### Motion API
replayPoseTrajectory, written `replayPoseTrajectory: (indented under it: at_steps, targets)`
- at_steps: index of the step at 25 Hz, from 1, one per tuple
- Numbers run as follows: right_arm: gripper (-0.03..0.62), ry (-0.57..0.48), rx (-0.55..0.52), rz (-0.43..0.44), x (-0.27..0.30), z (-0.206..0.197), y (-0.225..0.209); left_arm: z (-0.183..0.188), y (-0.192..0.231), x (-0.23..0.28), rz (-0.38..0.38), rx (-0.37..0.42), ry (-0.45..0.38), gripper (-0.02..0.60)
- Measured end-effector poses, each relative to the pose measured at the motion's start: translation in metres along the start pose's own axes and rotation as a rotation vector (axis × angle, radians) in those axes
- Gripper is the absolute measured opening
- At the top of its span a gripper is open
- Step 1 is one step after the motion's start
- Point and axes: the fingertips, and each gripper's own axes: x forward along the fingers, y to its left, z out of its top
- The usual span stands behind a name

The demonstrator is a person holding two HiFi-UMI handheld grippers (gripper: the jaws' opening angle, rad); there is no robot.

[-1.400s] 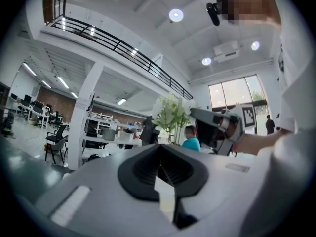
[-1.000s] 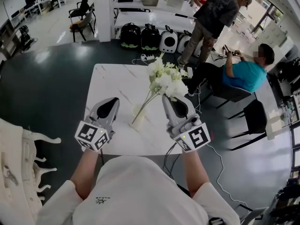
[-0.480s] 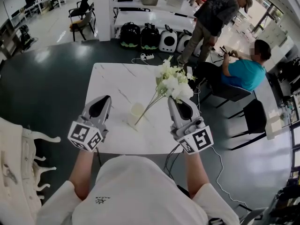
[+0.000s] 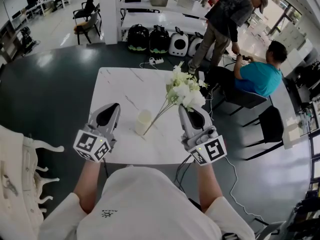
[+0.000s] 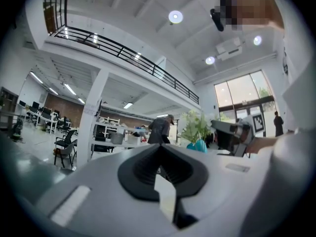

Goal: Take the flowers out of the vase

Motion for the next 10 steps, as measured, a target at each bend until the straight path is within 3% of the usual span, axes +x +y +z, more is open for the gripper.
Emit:
replayPoseTrajectory:
  at_steps: [10]
  targets:
    - [0.021, -0.001, -0.004, 0.005, -0.0002, -0.0015, 0.0012, -0.0025, -0.0024, -0.0002, 0.0, 0.006, 0.001, -0.011]
